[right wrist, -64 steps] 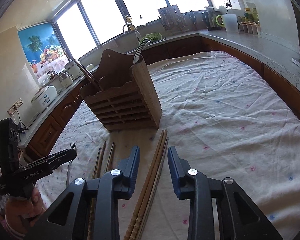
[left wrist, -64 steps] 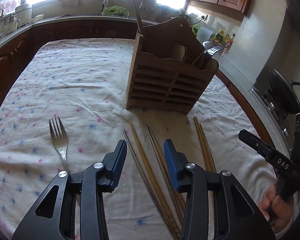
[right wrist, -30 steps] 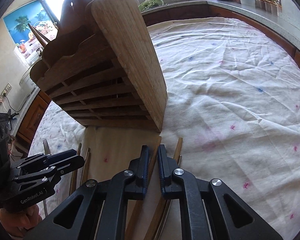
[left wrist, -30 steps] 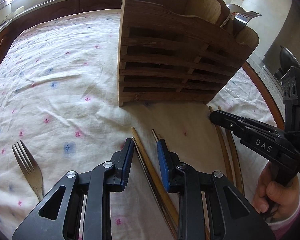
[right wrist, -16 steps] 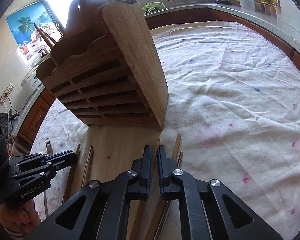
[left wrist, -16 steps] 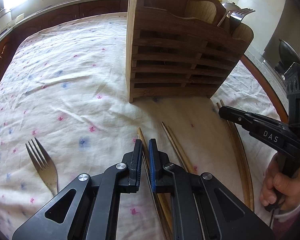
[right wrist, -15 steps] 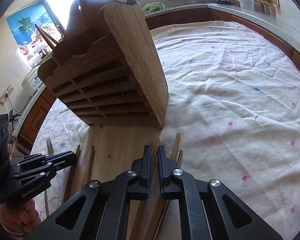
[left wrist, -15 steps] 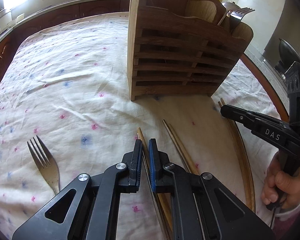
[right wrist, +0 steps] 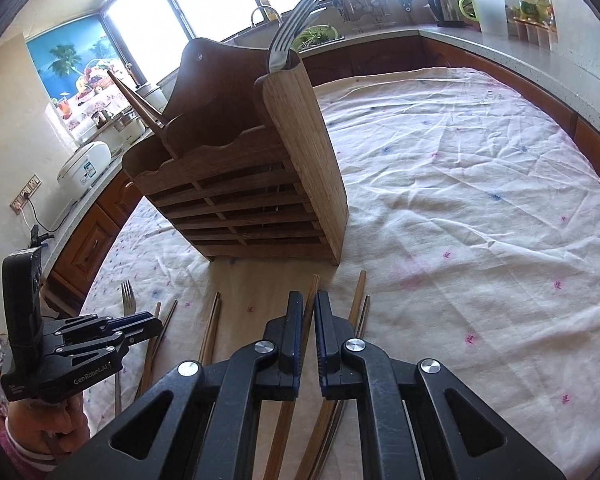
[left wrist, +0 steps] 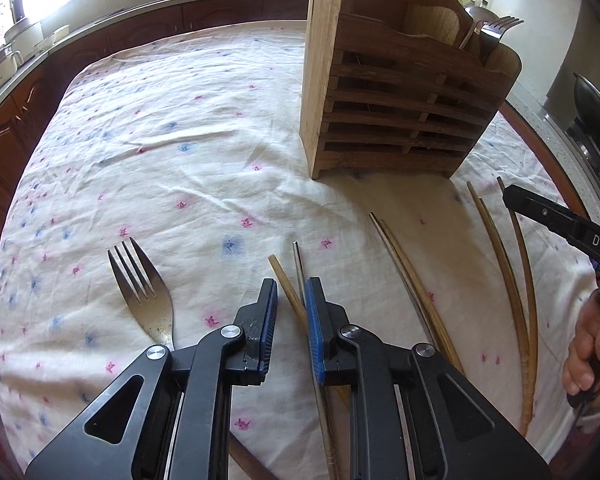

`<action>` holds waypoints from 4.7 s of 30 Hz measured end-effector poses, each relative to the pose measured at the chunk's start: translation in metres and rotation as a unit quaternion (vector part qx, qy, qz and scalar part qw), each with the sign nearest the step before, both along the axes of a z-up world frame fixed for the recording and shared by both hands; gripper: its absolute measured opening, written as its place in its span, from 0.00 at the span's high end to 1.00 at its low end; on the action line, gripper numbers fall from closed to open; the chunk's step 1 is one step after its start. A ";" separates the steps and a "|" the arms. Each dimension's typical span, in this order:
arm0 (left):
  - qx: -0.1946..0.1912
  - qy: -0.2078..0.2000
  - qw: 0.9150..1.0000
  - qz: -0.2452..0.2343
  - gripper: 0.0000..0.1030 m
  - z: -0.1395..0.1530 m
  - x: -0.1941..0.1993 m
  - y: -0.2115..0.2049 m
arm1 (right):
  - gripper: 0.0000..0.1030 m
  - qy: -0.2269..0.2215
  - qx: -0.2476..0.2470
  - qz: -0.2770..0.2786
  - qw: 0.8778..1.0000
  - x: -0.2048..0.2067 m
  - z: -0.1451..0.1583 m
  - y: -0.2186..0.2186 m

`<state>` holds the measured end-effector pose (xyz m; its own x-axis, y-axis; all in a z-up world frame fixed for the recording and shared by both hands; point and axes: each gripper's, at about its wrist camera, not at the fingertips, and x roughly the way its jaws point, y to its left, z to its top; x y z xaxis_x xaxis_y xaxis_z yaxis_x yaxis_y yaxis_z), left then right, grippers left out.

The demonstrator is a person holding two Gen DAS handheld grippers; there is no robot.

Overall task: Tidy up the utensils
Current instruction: 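Close the left tool on a wooden chopstick while the right tool grips wooden chopsticks, then lift both wooden chopsticks and lower them into the wooden holder, then open both tools to release the wooden chopsticks in the holder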

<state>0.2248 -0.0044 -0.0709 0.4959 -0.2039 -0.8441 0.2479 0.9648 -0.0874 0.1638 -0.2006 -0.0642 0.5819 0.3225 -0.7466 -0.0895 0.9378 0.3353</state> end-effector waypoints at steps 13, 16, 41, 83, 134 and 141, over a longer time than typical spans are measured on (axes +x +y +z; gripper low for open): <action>-0.052 -0.044 0.998 0.005 0.96 0.025 -0.009 0.004 | 0.94 -0.015 0.009 -0.008 1.000 -0.010 0.014 -0.005; -0.068 -0.060 0.996 0.003 0.96 0.041 -0.018 0.007 | 0.95 -0.027 0.008 -0.004 1.000 -0.015 0.024 -0.003; -0.154 -0.190 0.970 -0.010 0.96 0.145 -0.087 0.028 | 0.96 -0.154 0.014 0.002 0.988 -0.066 0.127 -0.002; -0.173 -0.372 0.911 0.043 0.96 0.260 0.018 0.023 | 0.96 -0.295 0.025 -0.058 0.953 0.041 0.237 -0.032; -0.167 -0.296 0.935 0.097 0.25 0.159 0.023 0.019 | 0.14 -0.232 0.059 -0.061 0.969 0.042 0.146 -0.032; -0.153 -0.283 0.941 0.104 0.13 0.151 -0.010 0.032 | 0.01 -0.232 0.046 -0.064 0.969 0.006 0.143 -0.032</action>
<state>0.2146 0.0271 0.0805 0.9045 -0.2435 -0.3501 0.1473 0.9488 -0.2794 0.1702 -0.2325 0.0786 0.8879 0.2784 -0.3661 -0.1363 0.9195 0.3687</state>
